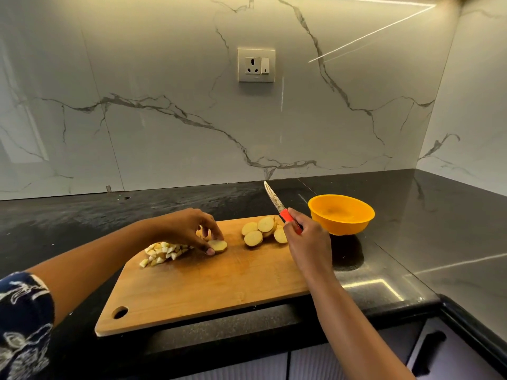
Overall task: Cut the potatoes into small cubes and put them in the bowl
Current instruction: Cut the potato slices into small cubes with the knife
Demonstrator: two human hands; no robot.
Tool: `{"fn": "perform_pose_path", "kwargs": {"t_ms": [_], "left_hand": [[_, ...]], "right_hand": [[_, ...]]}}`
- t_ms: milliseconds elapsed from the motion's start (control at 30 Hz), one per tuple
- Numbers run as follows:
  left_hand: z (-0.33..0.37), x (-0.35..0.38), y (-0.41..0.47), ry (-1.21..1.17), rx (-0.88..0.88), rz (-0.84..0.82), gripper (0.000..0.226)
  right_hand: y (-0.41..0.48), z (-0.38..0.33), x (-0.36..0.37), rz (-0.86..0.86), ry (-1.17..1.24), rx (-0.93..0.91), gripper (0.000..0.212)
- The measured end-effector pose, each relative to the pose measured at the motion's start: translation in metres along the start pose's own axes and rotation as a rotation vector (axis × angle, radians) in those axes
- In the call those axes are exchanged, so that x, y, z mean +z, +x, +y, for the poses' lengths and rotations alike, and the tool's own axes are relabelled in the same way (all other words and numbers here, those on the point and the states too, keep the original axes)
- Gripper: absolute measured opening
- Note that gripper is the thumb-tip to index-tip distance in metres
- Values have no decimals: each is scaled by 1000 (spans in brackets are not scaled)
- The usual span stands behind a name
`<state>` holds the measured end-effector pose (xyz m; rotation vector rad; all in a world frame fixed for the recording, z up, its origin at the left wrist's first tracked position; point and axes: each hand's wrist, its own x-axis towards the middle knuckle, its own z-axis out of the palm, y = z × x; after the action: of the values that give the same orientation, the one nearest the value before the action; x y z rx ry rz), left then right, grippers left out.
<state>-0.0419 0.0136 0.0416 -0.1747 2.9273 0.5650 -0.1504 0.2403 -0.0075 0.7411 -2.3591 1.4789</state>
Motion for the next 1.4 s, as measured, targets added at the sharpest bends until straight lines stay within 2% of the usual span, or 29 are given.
{"fn": "perform_pose_path", "kwargs": {"t_ms": [133,267,367,467,600,667,767,967,1133,1267,1400], "left_hand": [[7,15,3,-2,-170,107,35],[21,40,0,-19,-345,311,41],[27,48,-6,180,-376,398,57],[29,49,-23,164,-381,359,82],[30,64,-57,351,-382,334,128],[36,76,-63,340,-389,292,141],[46,86,-58,260,-426,244,144],[55,88,-43,246,-451,212,147],[47,85,-50,244,-430,200,144],[47,83,-46,244,-404,188,140],[45,83,-45,242,-388,201,138]], "right_hand": [[0,0,0,-23,-36,-20,41],[-1,1,1,-44,-43,-51,40],[-2,0,1,-63,-66,-61,39],[-8,-7,-3,-84,-89,-84,39],[-44,-12,-16,-226,-240,-265,41],[-63,-17,-21,-269,-333,-341,43],[-72,-24,-19,-281,-417,-362,44],[-86,-37,-5,-349,-452,-404,46],[-81,-34,-9,-273,-482,-363,46],[-90,-40,-2,-324,-487,-419,45],[-85,-37,-1,-313,-489,-381,46]]}}
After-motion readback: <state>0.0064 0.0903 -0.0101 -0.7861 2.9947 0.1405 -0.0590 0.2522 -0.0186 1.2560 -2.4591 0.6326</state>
